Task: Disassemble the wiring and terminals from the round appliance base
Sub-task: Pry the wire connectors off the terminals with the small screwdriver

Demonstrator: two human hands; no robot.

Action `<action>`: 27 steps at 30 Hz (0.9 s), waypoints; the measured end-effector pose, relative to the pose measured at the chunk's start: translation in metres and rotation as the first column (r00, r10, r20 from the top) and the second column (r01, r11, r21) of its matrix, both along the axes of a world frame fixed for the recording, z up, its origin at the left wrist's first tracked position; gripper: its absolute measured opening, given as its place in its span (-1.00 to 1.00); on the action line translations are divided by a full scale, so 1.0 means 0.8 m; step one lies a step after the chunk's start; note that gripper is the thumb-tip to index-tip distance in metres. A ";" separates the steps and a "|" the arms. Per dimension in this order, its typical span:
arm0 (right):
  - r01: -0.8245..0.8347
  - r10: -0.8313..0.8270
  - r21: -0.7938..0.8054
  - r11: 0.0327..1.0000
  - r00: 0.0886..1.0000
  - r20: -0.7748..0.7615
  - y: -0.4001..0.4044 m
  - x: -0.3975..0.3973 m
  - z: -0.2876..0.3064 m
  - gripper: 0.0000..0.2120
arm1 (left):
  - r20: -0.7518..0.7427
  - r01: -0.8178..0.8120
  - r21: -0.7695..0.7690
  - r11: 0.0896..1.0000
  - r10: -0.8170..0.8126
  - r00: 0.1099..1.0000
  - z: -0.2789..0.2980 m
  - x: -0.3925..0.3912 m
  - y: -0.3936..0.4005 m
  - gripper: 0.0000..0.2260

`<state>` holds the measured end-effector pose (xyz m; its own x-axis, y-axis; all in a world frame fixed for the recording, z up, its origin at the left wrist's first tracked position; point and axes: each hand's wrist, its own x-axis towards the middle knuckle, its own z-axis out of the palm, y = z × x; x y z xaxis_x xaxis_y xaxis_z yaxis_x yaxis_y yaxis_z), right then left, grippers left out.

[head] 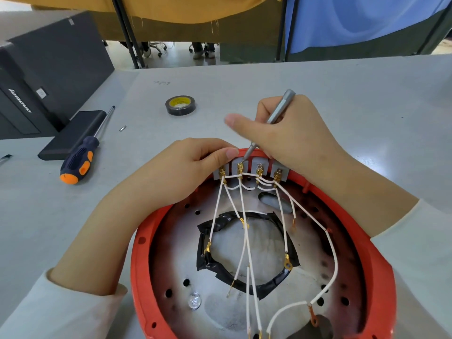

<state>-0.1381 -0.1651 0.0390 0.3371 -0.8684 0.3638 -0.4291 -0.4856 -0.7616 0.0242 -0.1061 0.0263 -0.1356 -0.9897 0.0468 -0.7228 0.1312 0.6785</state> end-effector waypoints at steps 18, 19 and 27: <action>0.013 -0.021 0.053 0.999 0.986 0.165 -0.006 0.005 -0.002 -0.61 | 0.000 0.003 0.004 1.000 -0.003 1.000 0.000 0.000 0.000 -0.77; 0.011 -0.020 0.051 0.999 0.985 0.169 -0.005 0.005 -0.001 -0.61 | -0.003 0.002 0.002 1.000 -0.002 1.000 0.000 0.000 0.000 -0.76; 0.014 -0.022 0.050 0.999 0.989 0.146 -0.004 0.006 -0.001 -0.63 | -0.004 0.003 0.012 1.000 -0.003 1.000 0.001 -0.001 0.000 -0.75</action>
<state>-0.1335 -0.1682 0.0380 0.2674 -0.8918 0.3650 -0.3192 -0.4394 -0.8397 0.0235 -0.1058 0.0272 -0.1389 -0.9897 0.0354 -0.7198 0.1254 0.6828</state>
